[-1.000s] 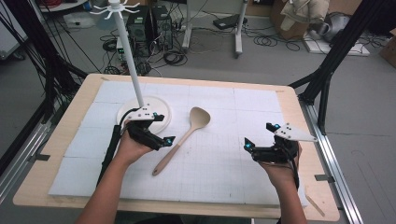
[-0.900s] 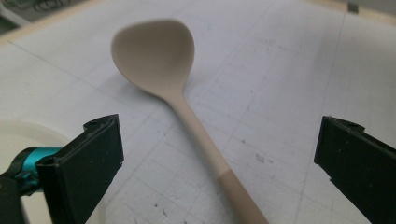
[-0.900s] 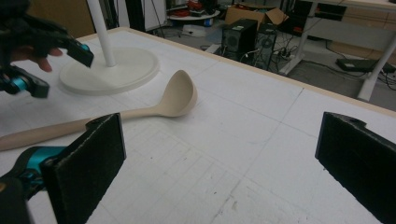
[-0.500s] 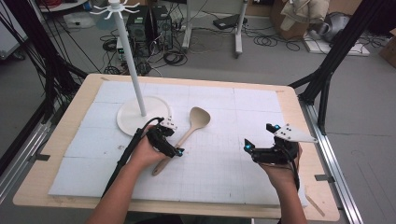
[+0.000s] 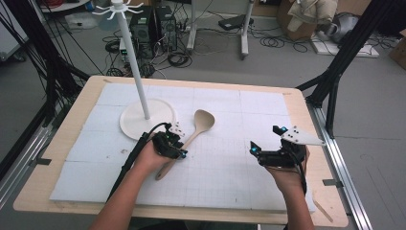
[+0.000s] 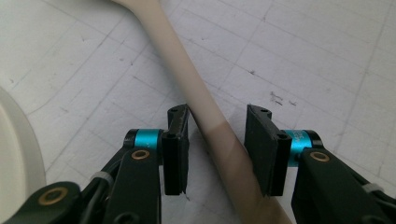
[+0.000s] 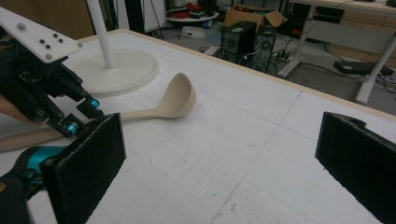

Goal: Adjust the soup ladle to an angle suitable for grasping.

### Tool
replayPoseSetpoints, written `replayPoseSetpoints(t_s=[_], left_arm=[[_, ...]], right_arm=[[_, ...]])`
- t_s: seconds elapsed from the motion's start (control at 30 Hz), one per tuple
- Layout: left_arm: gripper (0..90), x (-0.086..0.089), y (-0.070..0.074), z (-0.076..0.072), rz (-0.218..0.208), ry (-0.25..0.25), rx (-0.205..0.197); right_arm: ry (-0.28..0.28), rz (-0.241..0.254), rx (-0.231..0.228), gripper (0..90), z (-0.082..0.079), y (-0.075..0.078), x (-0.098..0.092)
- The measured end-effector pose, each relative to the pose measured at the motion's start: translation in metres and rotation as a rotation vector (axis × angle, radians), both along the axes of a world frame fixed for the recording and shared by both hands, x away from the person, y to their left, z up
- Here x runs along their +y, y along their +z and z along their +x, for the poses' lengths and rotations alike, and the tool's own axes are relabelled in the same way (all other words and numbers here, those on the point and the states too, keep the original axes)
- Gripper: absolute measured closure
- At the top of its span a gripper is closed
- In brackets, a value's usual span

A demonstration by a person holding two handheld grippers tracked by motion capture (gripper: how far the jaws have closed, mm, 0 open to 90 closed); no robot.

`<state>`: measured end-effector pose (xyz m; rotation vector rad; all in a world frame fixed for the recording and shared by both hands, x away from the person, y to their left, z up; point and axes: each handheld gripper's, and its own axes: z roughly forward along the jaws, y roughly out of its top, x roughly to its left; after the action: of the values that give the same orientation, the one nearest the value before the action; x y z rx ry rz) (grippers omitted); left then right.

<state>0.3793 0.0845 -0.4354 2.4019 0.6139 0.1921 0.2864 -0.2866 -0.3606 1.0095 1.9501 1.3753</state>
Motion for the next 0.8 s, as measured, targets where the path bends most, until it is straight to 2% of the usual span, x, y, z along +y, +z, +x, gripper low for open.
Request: replayPoseSetpoints(t_s=[0.17, 0.23, 0.3, 0.43, 0.57, 0.6, 0.63, 0.8], left_arm=[[66.4, 0.0, 0.0, 0.0, -0.007, 0.018, -0.003], [72.8, 0.0, 0.0, 0.0, -0.005, 0.0, -0.006], [74.3, 0.0, 0.001, -0.001, -0.004, -0.017, -0.008], [76.4, -0.003, 0.003, -0.002, 0.031, -0.076, -0.026], [76.5, -0.004, 0.003, 0.0, 0.022, -0.112, 0.006], [76.5, -0.005, 0.003, 0.0, 0.026, -0.142, 0.01], [76.5, -0.005, 0.003, 0.0, 0.026, -0.142, 0.01], [76.4, -0.016, 0.003, 0.0, 0.021, -0.231, 0.011]], right_arm=[[0.0, -0.007, -0.002, 0.6, -0.002, 0.001, 0.0], [-0.005, -0.007, -0.004, 0.6, -0.003, 0.001, -0.002], [-0.008, -0.002, 0.002, 0.6, -0.004, 0.002, -0.002], [-0.014, -0.007, -0.002, 0.6, -0.006, 0.003, -0.004], [-0.011, -0.009, -0.004, 0.7, -0.007, 0.004, -0.004], [-0.013, -0.008, -0.003, 0.7, -0.007, 0.004, -0.003], [-0.013, -0.008, -0.003, 0.7, -0.007, 0.004, -0.003], [-0.019, -0.011, -0.002, 0.6, -0.009, 0.004, -0.003]])
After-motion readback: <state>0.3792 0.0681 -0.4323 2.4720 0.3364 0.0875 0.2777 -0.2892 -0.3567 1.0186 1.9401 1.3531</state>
